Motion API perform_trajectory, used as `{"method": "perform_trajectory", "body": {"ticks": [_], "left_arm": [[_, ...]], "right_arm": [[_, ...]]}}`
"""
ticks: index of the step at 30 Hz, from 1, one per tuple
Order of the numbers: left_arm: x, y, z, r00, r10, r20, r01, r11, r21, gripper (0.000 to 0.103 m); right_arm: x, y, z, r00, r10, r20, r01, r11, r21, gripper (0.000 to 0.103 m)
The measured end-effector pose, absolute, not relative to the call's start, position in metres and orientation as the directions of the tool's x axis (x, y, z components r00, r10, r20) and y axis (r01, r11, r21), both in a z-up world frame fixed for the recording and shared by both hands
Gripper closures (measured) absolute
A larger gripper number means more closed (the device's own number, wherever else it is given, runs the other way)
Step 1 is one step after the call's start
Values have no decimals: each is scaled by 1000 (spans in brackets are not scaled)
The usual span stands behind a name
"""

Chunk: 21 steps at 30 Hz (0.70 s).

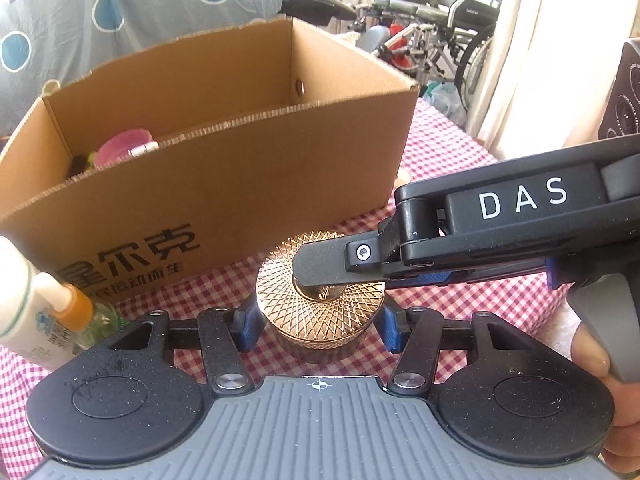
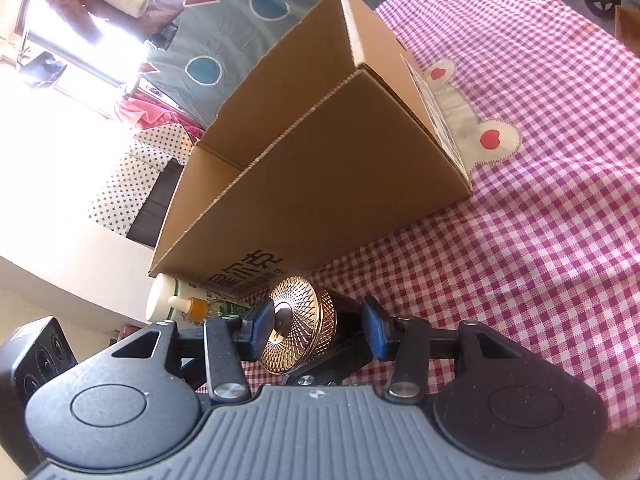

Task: Organize rigid objects
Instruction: 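Lift the gold-lidded jar with the right gripper and lower it into the box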

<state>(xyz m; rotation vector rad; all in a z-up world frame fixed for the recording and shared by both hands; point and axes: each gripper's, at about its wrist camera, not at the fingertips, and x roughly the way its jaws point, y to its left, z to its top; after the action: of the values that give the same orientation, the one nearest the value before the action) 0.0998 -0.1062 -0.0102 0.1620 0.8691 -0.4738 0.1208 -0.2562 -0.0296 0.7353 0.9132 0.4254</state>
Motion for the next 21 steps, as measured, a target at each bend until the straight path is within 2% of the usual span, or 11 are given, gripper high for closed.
{"method": "perform_trajectory", "body": {"ticks": [13,21], "left_arm": [[103,-98,65,668,-335,-665,425,905,-29,48],[172,-95,85,637,-336,-694,384,919,-92,48]], "right_arm": [[130,-247,56,624,627,-467,-223,716,662,52],[206,-239,89,562,633,-532,-276,750,601,52]]}}
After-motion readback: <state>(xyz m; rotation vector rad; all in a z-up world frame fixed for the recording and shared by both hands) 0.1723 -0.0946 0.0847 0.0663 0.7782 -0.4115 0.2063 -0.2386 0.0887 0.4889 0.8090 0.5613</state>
